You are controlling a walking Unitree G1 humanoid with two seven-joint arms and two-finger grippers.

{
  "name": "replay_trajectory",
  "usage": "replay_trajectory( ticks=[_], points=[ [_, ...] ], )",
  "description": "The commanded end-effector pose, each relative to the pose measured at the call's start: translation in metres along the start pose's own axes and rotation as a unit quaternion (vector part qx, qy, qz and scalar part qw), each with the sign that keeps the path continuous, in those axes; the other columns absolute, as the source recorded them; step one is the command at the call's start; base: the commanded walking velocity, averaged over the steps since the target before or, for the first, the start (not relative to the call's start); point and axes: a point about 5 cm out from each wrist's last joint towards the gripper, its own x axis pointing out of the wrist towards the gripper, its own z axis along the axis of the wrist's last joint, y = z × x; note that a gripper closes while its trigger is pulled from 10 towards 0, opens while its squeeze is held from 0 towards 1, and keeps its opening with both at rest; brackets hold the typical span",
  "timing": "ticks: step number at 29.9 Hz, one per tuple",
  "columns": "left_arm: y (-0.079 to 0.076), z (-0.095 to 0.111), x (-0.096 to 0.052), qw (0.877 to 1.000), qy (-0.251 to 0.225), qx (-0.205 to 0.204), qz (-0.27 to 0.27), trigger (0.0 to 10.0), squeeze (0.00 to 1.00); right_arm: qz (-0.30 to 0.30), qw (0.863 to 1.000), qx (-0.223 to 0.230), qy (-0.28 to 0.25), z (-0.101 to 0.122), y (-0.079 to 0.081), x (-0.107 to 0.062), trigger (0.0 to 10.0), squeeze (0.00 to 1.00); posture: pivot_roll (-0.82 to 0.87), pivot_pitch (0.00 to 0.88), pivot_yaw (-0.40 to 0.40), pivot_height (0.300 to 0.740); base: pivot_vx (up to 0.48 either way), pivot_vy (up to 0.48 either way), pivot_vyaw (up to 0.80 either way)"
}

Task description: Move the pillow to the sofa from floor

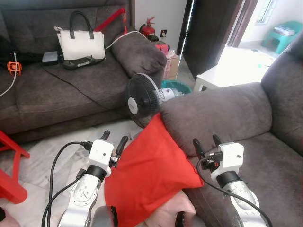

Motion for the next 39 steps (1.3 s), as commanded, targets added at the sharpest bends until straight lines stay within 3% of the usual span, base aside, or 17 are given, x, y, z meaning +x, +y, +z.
replay_trajectory(
  ticks=[1, 14, 33, 39],
  points=[
    [-0.001, -0.003, -0.001, 1.0, 0.008, -0.003, -0.006, 10.0, 0.0, -0.006, 1.0, 0.0, 0.008, -0.001, -0.004, 0.002, 10.0, 0.0, 0.15, 0.0, -0.084, 0.596, 0.0, 0.0, 0.0],
    [-0.001, -0.003, 0.002, 1.0, 0.01, -0.005, -0.01, 10.0, 0.0, 0.004, 1.0, 0.0, 0.009, 0.0, -0.002, 0.002, 10.0, 0.0, 0.14, 0.0, -0.082, 0.523, 0.0, 0.0, 0.0],
    [0.014, -0.004, 0.019, 0.999, 0.005, -0.017, 0.042, 10.0, 0.0, 0.01, 1.0, 0.002, 0.012, 0.007, -0.012, 0.022, 10.0, 0.0, 0.11, 0.0, -0.108, 0.523, 0.0, 0.0, 0.0],
    [0.017, -0.005, 0.016, 0.999, 0.005, -0.018, 0.05, 10.0, 0.0, 0.009, 1.0, -0.001, 0.015, 0.006, -0.016, 0.02, 10.0, 0.0, 0.11, 0.0, -0.111, 0.523, 0.0, 0.0, 0.0]
  ],
)
